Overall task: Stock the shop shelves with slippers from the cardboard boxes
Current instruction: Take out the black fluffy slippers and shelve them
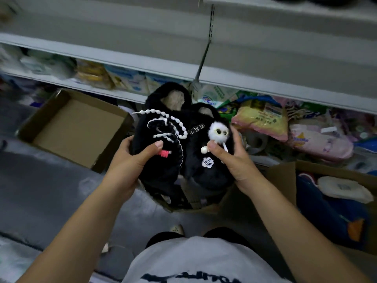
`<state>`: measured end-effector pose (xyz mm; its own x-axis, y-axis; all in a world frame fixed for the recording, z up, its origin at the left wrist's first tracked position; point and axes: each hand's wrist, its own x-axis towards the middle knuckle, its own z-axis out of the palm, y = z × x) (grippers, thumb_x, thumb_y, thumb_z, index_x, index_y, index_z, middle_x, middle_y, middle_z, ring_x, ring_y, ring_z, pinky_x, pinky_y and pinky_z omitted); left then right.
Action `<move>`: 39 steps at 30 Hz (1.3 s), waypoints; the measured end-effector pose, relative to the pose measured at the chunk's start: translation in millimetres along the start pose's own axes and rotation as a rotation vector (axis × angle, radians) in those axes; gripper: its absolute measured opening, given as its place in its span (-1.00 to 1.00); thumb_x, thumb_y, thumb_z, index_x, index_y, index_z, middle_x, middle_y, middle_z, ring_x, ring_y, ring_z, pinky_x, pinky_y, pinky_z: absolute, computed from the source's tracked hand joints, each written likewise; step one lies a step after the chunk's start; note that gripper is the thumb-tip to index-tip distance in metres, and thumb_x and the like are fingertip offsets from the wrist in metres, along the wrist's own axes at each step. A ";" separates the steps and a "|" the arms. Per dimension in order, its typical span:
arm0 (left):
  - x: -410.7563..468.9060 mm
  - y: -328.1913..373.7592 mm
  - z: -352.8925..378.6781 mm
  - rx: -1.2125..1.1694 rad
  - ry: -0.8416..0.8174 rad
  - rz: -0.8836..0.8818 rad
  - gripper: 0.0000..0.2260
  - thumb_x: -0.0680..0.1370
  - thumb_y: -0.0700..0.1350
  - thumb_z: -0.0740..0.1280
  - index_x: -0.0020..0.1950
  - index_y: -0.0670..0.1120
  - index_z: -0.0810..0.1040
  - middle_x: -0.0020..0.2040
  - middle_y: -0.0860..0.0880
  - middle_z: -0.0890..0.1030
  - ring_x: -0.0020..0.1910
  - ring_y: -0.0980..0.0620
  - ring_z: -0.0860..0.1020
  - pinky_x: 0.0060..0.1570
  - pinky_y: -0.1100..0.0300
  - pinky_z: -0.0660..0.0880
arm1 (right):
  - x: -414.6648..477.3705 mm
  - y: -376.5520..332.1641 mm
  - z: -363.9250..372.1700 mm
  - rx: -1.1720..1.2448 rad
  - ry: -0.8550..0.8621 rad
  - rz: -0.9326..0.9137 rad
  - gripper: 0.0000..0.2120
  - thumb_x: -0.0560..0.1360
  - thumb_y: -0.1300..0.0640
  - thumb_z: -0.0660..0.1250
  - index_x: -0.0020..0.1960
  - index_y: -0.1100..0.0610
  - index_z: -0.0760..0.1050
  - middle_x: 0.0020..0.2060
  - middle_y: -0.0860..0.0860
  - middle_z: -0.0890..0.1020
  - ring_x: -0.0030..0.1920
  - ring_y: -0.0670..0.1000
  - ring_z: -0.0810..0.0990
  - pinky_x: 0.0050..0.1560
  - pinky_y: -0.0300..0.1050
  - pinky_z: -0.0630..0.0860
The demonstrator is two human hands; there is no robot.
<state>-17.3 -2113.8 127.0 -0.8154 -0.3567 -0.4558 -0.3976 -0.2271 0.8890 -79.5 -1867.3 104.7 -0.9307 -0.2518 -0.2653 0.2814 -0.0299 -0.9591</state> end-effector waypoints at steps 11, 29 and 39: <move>63.2 128.5 9.1 -0.086 -0.032 0.410 -0.30 0.24 0.08 0.64 0.33 0.03 0.49 0.16 0.00 0.70 0.16 -0.02 0.67 0.13 -0.03 0.60 | 87.5 -137.4 28.9 -0.208 -0.027 -0.479 -0.05 0.32 -0.23 0.53 0.59 -0.15 0.16 0.46 -0.20 0.42 0.44 -0.21 0.40 0.42 -0.23 0.40; 315.4 351.8 -11.2 0.136 -0.233 0.517 -0.30 0.41 0.27 0.52 0.41 0.03 0.34 0.17 0.11 0.57 0.17 0.04 0.58 0.18 0.09 0.50 | 311.9 -289.4 142.0 -0.178 0.358 -0.460 -0.28 0.33 -0.20 0.60 0.42 -0.15 0.42 0.17 -0.20 0.66 0.17 -0.13 0.65 0.30 0.02 0.56; 412.1 376.4 -12.4 1.000 -0.400 0.982 0.08 0.12 0.63 0.39 0.51 0.16 0.22 0.36 0.03 0.44 0.45 -0.09 0.33 0.44 -0.11 0.32 | 344.3 -268.6 153.7 -0.695 0.579 -0.349 -0.20 0.33 -0.56 0.28 0.48 -0.27 0.26 0.51 0.01 0.28 0.57 0.04 0.16 0.51 0.10 0.26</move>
<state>-497.8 -2357.6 273.3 -0.9196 0.3155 0.2340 0.3927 0.7265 0.5639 -439.7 -2094.7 286.2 -0.9588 0.1840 0.2163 -0.0603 0.6127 -0.7880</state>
